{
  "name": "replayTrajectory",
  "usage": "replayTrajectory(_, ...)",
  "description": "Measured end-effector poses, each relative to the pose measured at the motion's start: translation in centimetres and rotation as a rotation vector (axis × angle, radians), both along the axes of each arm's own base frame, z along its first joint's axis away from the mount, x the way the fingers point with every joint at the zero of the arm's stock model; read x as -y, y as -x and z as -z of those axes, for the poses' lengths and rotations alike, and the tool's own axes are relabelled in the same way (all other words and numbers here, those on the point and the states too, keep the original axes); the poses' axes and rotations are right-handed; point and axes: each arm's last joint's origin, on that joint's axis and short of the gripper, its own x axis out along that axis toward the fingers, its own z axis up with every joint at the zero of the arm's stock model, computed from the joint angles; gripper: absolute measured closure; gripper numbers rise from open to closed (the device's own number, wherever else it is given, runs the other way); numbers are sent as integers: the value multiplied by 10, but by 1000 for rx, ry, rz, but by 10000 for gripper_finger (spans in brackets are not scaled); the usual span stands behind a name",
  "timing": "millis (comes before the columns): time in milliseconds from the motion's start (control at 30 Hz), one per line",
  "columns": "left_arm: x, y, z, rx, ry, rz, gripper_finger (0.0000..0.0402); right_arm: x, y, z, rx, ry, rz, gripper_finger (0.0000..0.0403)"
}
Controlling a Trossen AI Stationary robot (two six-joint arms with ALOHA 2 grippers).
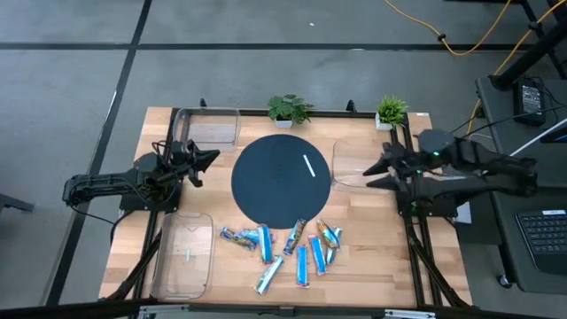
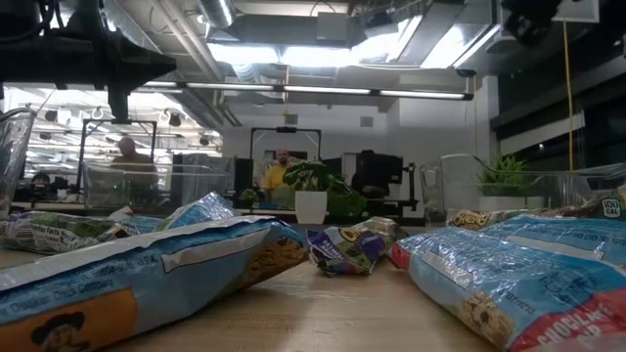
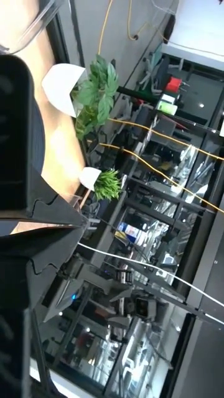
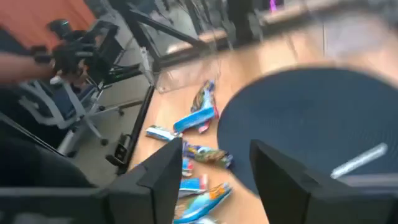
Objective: Pick and place Granola Bars by type
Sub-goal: Put the yellow granola bar into the top right transparent bin
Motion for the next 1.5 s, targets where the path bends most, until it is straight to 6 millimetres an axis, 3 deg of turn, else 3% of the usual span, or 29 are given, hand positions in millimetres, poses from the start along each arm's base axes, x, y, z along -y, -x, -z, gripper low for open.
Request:
replayTrajectory(167,0,0,1,-23,-16,-4,388,3,-43,-3,-113,-69,30,201)
replayTrajectory(300,0,-1,6,-91,-44,-1,391,6,-71,14,-174,-76,33,201)
replayTrajectory(500,2,-3,12,-140,-38,83,389,4,-98,38,-310,-149,16,201)
replayTrajectory(800,3,-3,12,-143,-37,127,386,-23,-121,54,-444,-178,-33,201)
replayTrajectory(1067,5,-3,12,-162,-99,172,389,-32,-132,43,-638,-87,104,201)
replayTrajectory(1267,5,-4,14,-179,-100,187,389,-43,-149,40,-756,-143,230,201)
replayTrajectory(1500,7,-4,16,-210,-137,249,387,-59,-166,66,-871,-195,376,201)
